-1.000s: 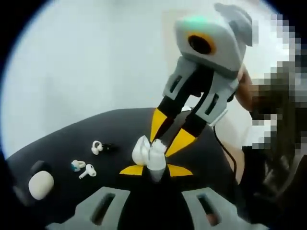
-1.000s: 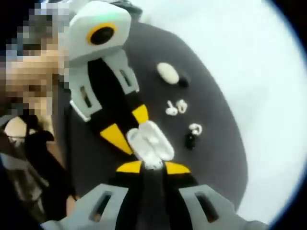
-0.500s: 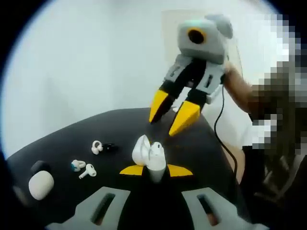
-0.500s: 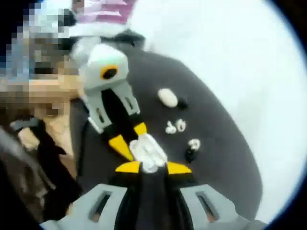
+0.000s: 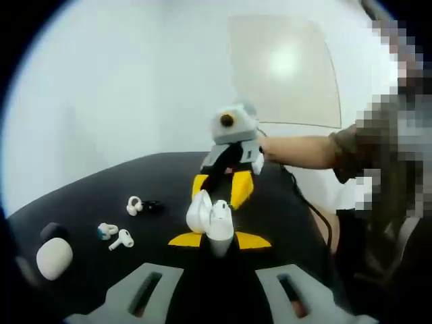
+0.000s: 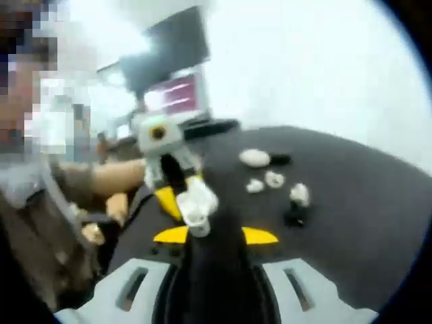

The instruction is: Pick up three earphones and place each one into its charging case using tactile feedback, ensure that each earphone is properly inserted and securely positioned inside the case.

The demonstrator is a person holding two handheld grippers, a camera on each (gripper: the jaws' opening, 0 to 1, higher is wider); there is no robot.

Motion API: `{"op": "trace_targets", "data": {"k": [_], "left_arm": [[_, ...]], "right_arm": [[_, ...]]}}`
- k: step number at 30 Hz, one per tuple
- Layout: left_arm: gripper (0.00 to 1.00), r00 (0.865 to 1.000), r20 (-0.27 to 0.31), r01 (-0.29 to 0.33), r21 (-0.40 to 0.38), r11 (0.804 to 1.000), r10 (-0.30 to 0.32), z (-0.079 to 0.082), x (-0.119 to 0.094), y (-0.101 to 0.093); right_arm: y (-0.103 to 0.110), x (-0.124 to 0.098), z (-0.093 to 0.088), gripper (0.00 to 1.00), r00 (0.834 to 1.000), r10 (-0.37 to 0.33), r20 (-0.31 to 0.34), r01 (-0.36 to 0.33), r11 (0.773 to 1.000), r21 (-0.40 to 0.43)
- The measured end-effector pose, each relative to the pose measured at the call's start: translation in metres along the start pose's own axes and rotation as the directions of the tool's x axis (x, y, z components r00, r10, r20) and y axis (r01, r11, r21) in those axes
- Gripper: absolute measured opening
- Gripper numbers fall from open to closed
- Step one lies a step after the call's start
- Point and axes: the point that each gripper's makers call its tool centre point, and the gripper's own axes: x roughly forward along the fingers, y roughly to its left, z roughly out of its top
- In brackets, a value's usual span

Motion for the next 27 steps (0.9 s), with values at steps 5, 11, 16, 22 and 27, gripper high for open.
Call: {"op": "trace_targets", "data": {"k": [5,11,16,22,27], "left_arm": [[0.13,1.000,-0.005,-0.006,0.014,1.000,0.006,-0.001,0.002,0.000],[0.13,1.000,-0.009,-0.009,0.005,1.000,0.009,-0.001,0.001,0.001],[0.14,1.000,-0.010,0.004,-0.005,1.000,-0.004,-0.001,0.001,0.000],[0.15,1.000,-0.014,-0.004,-0.024,1.000,0.004,-0.002,0.001,0.001],[0.15,0.997,0.000,-0.077,-0.026,0.997,0.077,-0.001,-0.002,0.012]], "right_arm": [[0.008,0.017,0.009,0.28,0.995,0.089,0.046,-0.090,0.996,0.017],[0.017,0.019,0.016,0.26,0.986,0.123,0.115,-0.123,0.992,-0.010],[0.014,0.022,0.011,0.22,0.991,0.099,0.095,-0.097,0.995,-0.027],[0.014,0.021,0.011,0.19,0.991,0.091,0.093,-0.089,0.996,-0.027],[0.005,0.018,0.009,0.18,0.993,0.074,0.092,-0.077,0.997,0.028]]}}
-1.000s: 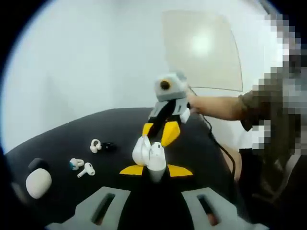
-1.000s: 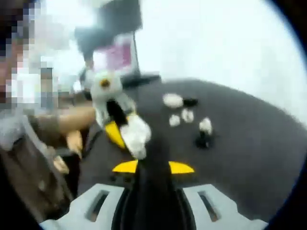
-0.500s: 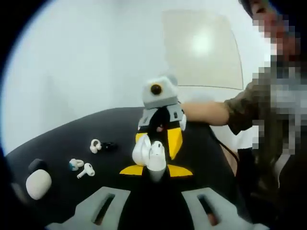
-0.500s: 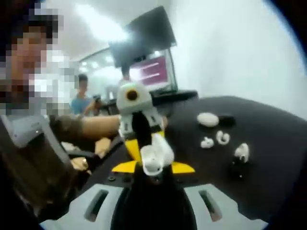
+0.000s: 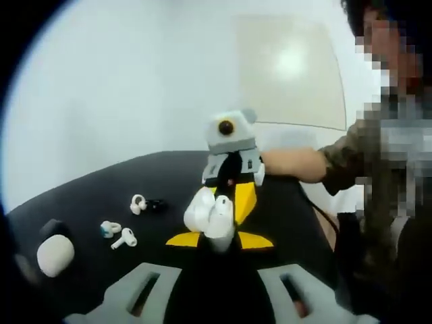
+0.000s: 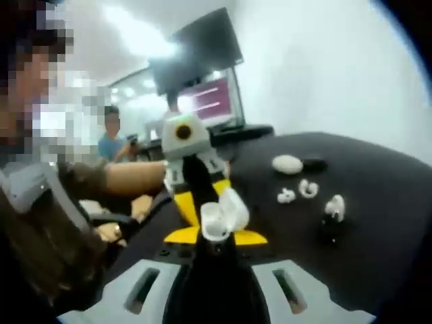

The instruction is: Pick up three earphones and place each one into its charging case using tactile feedback, ensure that each earphone is properly inserted and securely positioned inside the case.

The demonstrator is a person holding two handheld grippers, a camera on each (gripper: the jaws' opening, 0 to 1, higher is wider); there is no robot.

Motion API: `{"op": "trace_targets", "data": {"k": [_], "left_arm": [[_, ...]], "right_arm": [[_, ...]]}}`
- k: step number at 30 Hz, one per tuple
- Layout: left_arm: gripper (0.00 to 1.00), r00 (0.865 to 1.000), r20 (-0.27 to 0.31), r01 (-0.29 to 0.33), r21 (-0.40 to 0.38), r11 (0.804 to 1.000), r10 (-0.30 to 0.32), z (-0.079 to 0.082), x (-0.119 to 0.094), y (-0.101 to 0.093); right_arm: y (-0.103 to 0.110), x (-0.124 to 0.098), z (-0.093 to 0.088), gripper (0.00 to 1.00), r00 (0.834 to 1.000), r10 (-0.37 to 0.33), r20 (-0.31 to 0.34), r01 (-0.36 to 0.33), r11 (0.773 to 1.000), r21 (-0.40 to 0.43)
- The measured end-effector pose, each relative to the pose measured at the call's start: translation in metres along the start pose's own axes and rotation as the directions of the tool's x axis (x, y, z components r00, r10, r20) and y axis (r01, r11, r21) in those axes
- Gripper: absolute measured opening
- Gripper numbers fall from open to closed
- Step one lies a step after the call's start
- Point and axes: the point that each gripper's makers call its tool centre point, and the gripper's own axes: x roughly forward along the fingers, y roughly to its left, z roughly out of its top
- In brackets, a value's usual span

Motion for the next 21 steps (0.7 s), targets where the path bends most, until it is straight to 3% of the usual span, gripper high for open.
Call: {"op": "trace_targets", "data": {"k": [1,5,10,14,21], "left_arm": [[0.15,1.000,-0.009,-0.003,0.027,1.000,0.003,-0.002,0.001,0.000],[0.14,0.998,-0.054,0.013,0.003,1.000,-0.013,-0.010,0.005,-0.002],[0.14,0.998,-0.056,0.009,0.002,1.000,-0.009,-0.010,0.004,0.000],[0.14,0.998,-0.057,0.015,0.005,1.000,-0.014,-0.010,0.005,0.001],[0.14,0.998,-0.059,0.003,0.016,1.000,-0.002,-0.010,0.009,0.001]], "right_arm": [[0.001,0.000,0.000,0.18,1.000,0.003,0.007,-0.003,1.000,-0.003],[0.005,0.001,0.001,0.18,1.000,0.000,0.017,0.002,0.997,-0.073],[-0.002,0.004,0.000,0.19,1.000,-0.006,0.019,0.006,0.999,-0.035],[-0.005,0.007,-0.008,0.20,0.999,-0.028,-0.031,0.025,0.994,-0.107],[-0.003,0.005,-0.007,0.19,1.000,-0.024,-0.020,0.023,0.997,-0.073]]}}
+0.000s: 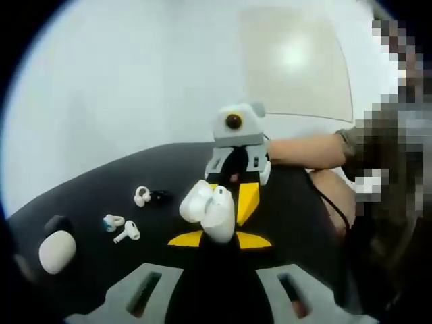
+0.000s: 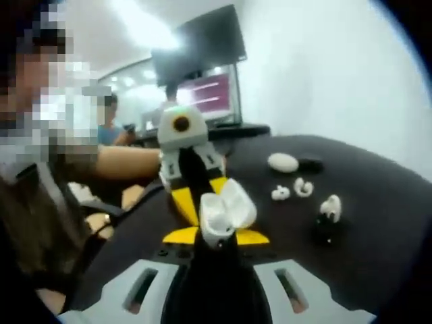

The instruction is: Pick up three earphones and place each one into its charging case using tactile feedback, ensure that each earphone is properly inserted and securely positioned inside the case.

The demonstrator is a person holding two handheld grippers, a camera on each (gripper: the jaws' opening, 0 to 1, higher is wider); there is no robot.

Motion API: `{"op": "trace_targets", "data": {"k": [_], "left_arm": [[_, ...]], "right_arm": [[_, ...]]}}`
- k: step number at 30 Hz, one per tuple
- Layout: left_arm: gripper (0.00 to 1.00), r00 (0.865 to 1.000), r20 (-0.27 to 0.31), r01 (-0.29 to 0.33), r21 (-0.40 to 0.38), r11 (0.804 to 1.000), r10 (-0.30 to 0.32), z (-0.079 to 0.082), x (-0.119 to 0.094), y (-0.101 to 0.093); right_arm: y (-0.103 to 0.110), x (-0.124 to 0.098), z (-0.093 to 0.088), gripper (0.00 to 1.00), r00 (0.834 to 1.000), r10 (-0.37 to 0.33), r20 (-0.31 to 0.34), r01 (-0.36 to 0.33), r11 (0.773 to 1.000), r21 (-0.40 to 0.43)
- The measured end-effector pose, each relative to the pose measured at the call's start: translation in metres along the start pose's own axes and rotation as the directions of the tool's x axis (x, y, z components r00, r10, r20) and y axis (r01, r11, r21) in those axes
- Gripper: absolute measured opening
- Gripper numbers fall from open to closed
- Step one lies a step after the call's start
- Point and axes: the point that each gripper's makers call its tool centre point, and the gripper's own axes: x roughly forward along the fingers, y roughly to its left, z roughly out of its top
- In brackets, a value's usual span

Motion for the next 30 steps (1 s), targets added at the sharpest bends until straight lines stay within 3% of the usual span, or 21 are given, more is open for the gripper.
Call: {"op": "trace_targets", "data": {"k": [5,7,20,30], "left_arm": [[0.13,1.000,-0.004,0.011,-0.011,1.000,-0.011,0.0007,0.0053,-0.0043],[0.13,1.000,-0.005,0.013,-0.020,1.000,-0.014,0.0005,0.0054,-0.0038],[0.14,1.000,0.003,-0.007,0.021,1.000,0.007,0.0016,0.0047,-0.0048],[0.14,1.000,-0.006,-0.029,0.030,0.999,0.029,0.0031,-0.0010,-0.0034]], "right_arm": [[-0.0006,-0.0009,0.0025,0.21,1.000,0.020,0.018,-0.020,0.999,0.041],[0.0022,-0.0015,0.0038,0.20,0.999,0.013,0.029,-0.013,1.000,0.004],[0.0061,-0.0025,0.0022,0.18,1.000,-0.010,0.016,0.011,1.000,-0.024],[0.0036,-0.0034,0.0018,0.18,1.000,-0.012,0.013,0.012,1.000,-0.010]]}}
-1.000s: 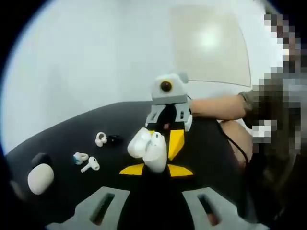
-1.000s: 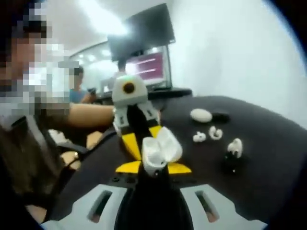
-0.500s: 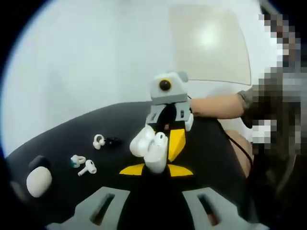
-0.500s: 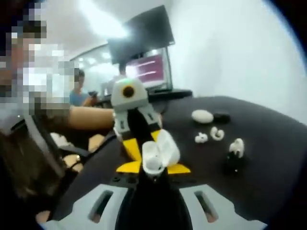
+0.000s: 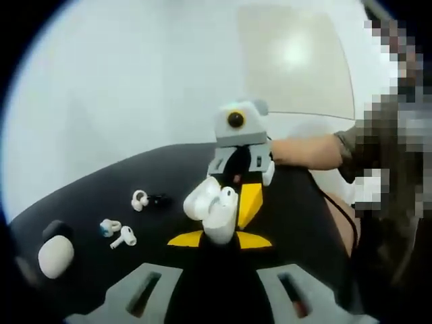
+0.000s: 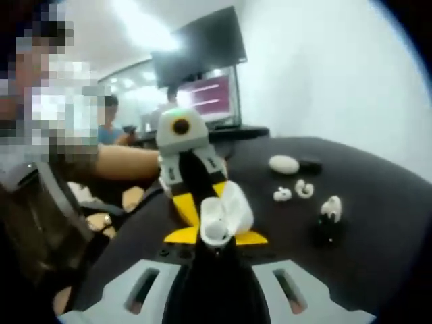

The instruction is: Pick up three earphones and place each one into its charging case using tactile feedback, ensure that each earphone is properly inserted and securely positioned inside the case.

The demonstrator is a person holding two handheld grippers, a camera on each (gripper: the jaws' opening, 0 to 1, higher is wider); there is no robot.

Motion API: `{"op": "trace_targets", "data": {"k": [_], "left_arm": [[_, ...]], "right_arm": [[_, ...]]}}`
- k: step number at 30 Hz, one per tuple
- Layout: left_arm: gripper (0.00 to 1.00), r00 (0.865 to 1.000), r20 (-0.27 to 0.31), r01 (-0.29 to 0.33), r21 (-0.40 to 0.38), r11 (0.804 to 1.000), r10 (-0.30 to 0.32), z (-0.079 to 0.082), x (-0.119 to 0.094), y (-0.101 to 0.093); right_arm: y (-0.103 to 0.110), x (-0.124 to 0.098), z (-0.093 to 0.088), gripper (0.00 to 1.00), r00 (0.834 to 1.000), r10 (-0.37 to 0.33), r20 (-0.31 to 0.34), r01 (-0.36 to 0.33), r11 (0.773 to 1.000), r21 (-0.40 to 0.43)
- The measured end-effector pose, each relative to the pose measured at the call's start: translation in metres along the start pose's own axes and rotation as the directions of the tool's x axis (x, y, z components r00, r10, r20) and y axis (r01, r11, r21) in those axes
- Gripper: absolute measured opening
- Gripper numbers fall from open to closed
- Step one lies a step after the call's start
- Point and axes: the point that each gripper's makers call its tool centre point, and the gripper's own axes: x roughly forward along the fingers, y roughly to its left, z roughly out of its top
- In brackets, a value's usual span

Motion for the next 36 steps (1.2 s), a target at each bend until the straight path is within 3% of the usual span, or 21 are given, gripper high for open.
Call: {"op": "trace_targets", "data": {"k": [2,4,7,9,10,11,12,13,14,15,19,21,22,23,27,28,30,32,33,35,36], "left_arm": [[0.12,0.999,0.021,-0.024,-0.003,1.000,0.024,0.006,-0.011,0.004],[0.00,0.997,0.062,-0.041,0.010,0.999,0.040,0.021,-0.030,0.009],[0.01,0.992,0.077,-0.101,-0.023,0.995,0.102,0.043,-0.055,0.041],[0.08,0.998,-0.010,-0.068,-0.046,0.997,0.067,0.048,-0.052,0.056],[0.13,0.993,-0.095,-0.077,-0.008,0.997,0.076,0.043,-0.046,0.066],[0.17,0.982,-0.169,-0.081,0.030,0.996,0.085,0.037,-0.043,0.073],[0.19,0.945,-0.309,-0.079,0.092,0.993,0.104,0.020,-0.039,0.085],[0.18,0.914,-0.391,-0.065,0.117,0.991,0.106,0.009,-0.035,0.090],[0.16,0.885,-0.452,-0.050,0.138,0.989,0.108,-0.001,-0.034,0.094],[0.15,0.876,-0.474,-0.032,0.136,0.990,0.093,-0.007,-0.029,0.094],[0.09,0.891,-0.437,-0.079,0.120,0.990,0.124,-0.012,-0.010,0.109],[0.07,0.887,-0.444,-0.090,0.098,0.991,0.125,-0.023,-0.004,0.113],[0.04,0.919,-0.388,-0.071,0.015,0.997,0.071,-0.016,-0.001,0.105],[0.04,0.916,-0.393,-0.106,-0.040,0.994,0.082,-0.020,-0.003,0.109],[0.03,0.924,-0.360,-0.167,-0.084,0.982,0.127,-0.019,-0.008,0.108],[0.03,0.917,-0.368,-0.207,-0.107,0.973,0.155,-0.019,-0.012,0.109],[0.03,0.891,-0.398,-0.320,-0.215,0.923,0.217,-0.020,-0.021,0.109],[0.03,0.880,-0.394,-0.384,-0.264,0.884,0.265,-0.017,-0.032,0.101],[0.03,0.865,-0.414,-0.417,-0.276,0.866,0.285,-0.018,-0.039,0.096],[0.03,0.845,-0.438,-0.436,-0.236,0.868,0.306,-0.016,-0.053,0.085],[0.03,0.845,-0.451,-0.418,-0.220,0.881,0.288,-0.016,-0.057,0.075]], "right_arm": [[-0.002,-0.001,0.000,0.18,1.000,-0.009,0.001,0.009,1.000,-0.002],[-0.002,-0.002,0.000,0.18,1.000,-0.004,0.002,0.004,1.000,-0.004],[0.000,-0.002,0.000,0.18,1.000,0.002,0.004,-0.002,1.000,-0.019],[0.000,-0.002,0.000,0.18,1.000,0.002,0.004,-0.002,1.000,-0.018],[0.000,-0.002,0.000,0.18,1.000,0.000,0.004,0.000,1.000,-0.023],[0.001,-0.003,0.000,0.18,1.000,-0.001,0.004,0.001,1.000,-0.027],[0.001,-0.003,0.000,0.18,1.000,-0.002,0.004,0.002,1.000,-0.028],[0.001,-0.003,0.000,0.18,1.000,-0.001,0.004,0.001,1.000,-0.028],[0.001,-0.003,0.000,0.18,1.000,-0.001,0.004,0.002,1.000,-0.029],[0.001,-0.003,0.000,0.18,1.000,-0.002,0.004,0.002,1.000,-0.031],[0.001,-0.002,0.000,0.18,1.000,0.000,0.005,0.000,0.999,-0.040],[0.001,-0.002,0.000,0.18,1.000,0.001,0.005,-0.001,0.999,-0.043],[0.001,-0.002,0.000,0.18,1.000,0.002,0.006,-0.002,0.999,-0.044],[0.001,-0.002,0.000,0.18,1.000,0.003,0.005,-0.003,0.999,-0.045],[0.000,-0.002,0.001,0.18,1.000,0.015,0.009,-0.014,0.999,-0.039],[0.000,-0.002,0.001,0.18,1.000,0.015,0.010,-0.015,0.999,-0.037],[0.000,-0.002,0.001,0.18,1.000,0.014,0.011,-0.013,0.999,-0.040],[0.001,-0.002,0.001,0.18,1.000,0.012,0.011,-0.011,0.999,-0.042],[0.001,-0.002,0.001,0.18,1.000,0.011,0.010,-0.011,0.999,-0.043],[0.001,-0.002,0.001,0.18,1.000,0.011,0.010,-0.011,0.999,-0.043],[0.003,-0.002,0.001,0.18,1.000,0.010,0.010,-0.010,0.999,-0.042]]}}
